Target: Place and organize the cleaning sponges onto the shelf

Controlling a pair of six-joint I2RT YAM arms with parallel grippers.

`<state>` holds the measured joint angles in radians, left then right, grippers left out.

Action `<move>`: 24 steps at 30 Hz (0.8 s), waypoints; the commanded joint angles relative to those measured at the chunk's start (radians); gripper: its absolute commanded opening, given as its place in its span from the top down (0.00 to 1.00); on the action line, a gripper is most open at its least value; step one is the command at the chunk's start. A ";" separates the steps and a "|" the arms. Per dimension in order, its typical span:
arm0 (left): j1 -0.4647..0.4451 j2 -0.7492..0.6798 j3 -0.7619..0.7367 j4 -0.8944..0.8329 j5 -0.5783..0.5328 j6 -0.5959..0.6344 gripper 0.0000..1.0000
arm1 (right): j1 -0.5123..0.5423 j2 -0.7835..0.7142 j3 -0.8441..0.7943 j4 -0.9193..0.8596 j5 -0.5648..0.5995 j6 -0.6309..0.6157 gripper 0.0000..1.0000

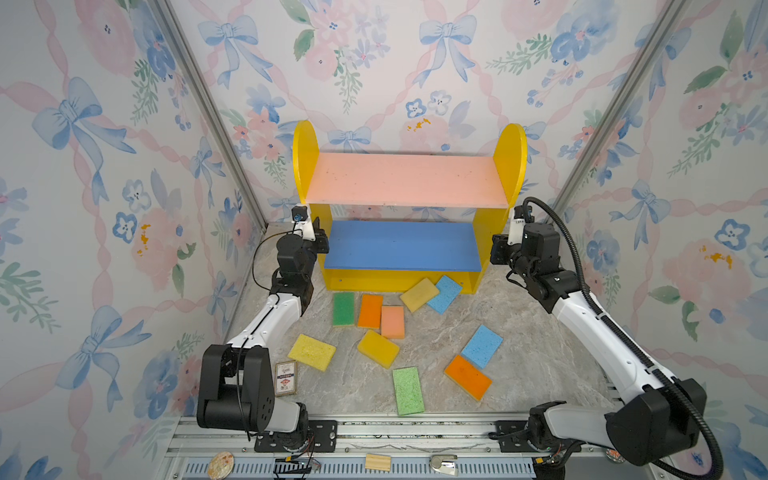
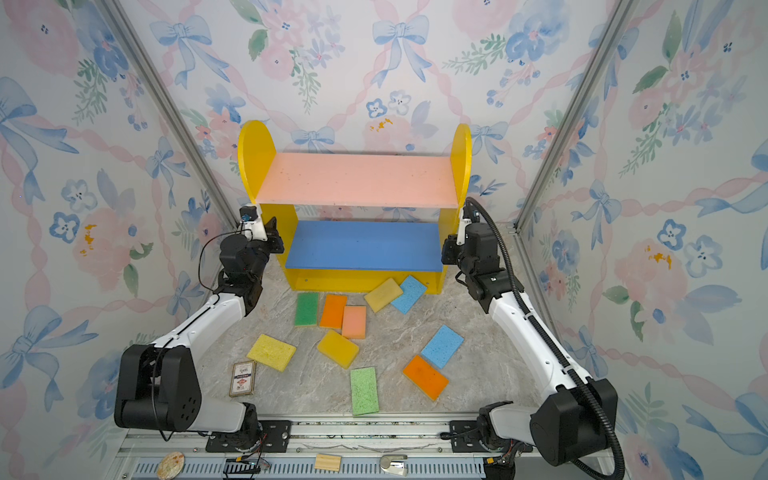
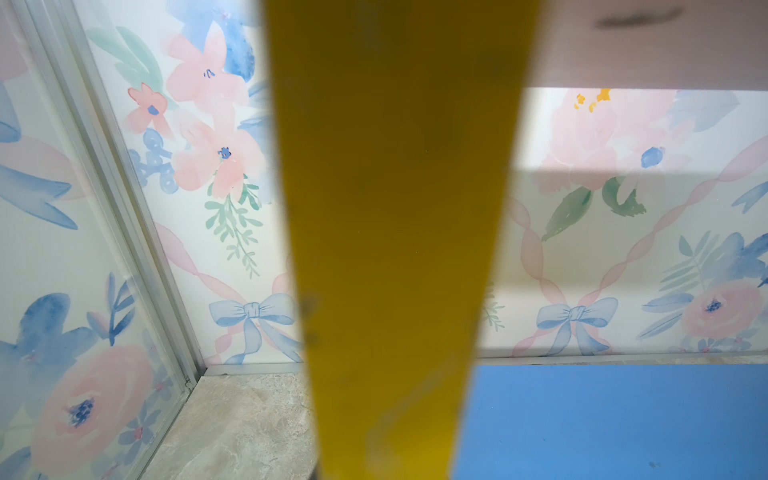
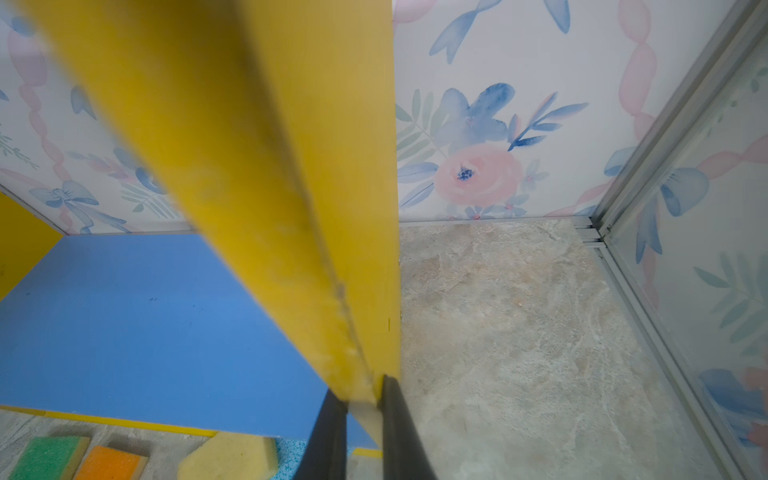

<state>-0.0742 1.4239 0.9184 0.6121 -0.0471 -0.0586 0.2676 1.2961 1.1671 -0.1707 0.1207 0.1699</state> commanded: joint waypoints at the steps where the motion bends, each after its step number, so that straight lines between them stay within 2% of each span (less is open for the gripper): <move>1: -0.002 -0.078 -0.027 0.025 0.088 -0.030 0.98 | 0.013 -0.023 0.014 0.017 -0.061 0.033 0.94; 12: -0.084 -0.240 -0.111 -0.065 0.074 -0.069 1.00 | -0.044 -0.147 -0.070 -0.029 -0.065 0.051 0.98; 24: -0.214 -0.390 -0.224 -0.113 -0.014 -0.183 1.00 | -0.141 -0.392 -0.213 -0.149 -0.078 0.087 0.97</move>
<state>-0.2470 1.0954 0.7013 0.4873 -0.2024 -0.0738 0.1650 0.9642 0.9737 -0.3050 0.0292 0.1650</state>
